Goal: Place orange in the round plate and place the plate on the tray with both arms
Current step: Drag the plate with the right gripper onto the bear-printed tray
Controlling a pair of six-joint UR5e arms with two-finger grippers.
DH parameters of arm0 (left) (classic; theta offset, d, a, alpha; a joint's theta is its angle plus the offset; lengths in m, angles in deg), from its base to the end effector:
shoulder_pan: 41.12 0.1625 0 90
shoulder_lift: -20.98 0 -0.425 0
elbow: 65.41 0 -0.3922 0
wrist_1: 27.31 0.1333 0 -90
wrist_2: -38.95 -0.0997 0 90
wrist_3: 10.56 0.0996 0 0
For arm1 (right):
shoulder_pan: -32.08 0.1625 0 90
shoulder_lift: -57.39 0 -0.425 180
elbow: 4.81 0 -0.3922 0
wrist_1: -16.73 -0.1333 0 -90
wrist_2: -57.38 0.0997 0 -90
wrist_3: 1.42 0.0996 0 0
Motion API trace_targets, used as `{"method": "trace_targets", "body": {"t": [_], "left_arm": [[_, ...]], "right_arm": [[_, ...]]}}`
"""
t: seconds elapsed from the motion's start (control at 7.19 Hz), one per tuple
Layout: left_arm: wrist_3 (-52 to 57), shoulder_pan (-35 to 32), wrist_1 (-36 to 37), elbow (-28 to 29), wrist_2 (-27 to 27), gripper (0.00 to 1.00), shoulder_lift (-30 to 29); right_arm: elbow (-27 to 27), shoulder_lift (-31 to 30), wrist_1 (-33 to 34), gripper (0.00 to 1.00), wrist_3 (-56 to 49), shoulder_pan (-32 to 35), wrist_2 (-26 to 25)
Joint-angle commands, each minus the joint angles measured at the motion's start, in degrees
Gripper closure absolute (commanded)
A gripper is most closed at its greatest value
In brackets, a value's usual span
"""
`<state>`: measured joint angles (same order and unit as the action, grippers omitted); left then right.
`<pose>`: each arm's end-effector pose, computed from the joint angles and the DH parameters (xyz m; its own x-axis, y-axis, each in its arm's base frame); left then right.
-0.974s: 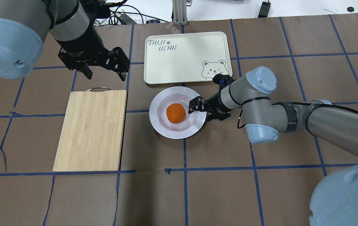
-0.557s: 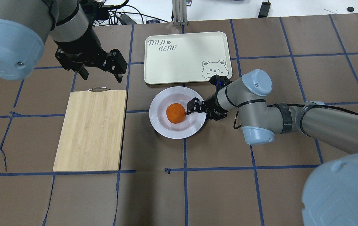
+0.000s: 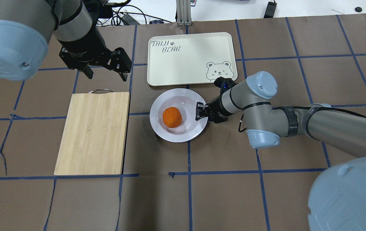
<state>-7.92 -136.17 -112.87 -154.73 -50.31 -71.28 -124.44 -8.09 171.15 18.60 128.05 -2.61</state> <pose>-0.1793 -0.4995 0.4819 -0.9909 0.1344 0.0106 0.1337 0.9897 -0.0504 0.2362 -0.4977 0.1642 -0.8355 0.1671 -0.5234 0.1955 0.9807 0.0010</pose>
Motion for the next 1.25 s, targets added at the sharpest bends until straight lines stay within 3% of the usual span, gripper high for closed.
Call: {"method": "trace_targets", "body": {"t": [0.0, 0.42, 0.7, 0.97, 1.11], "left_arm": [[0.18, -0.05, 0.92, -0.15, -0.57, 0.0, -0.2], [0.18, 0.03, 0.92, -0.16, -0.75, 0.0, -0.2], [0.18, 0.03, 0.92, -0.16, -0.75, 0.0, -0.2], [0.18, 0.03, 0.92, -0.24, -0.75, 0.0, -0.29], [0.18, 0.03, 0.92, -0.24, -0.75, 0.0, -0.29]], "right_arm": [[0.28, -0.08, -0.16, 0.88, 1.86, 0.0, -0.39], [3.86, -0.52, -0.43, 0.88, 5.45, -0.17, -0.22], [9.92, -0.96, -8.04, 0.91, 6.43, -0.7, 0.39], [11.43, -1.05, -8.16, 0.92, 9.32, -1.57, 1.18], [13.79, -0.96, -8.08, 0.92, 10.81, -2.8, 4.76]]}}
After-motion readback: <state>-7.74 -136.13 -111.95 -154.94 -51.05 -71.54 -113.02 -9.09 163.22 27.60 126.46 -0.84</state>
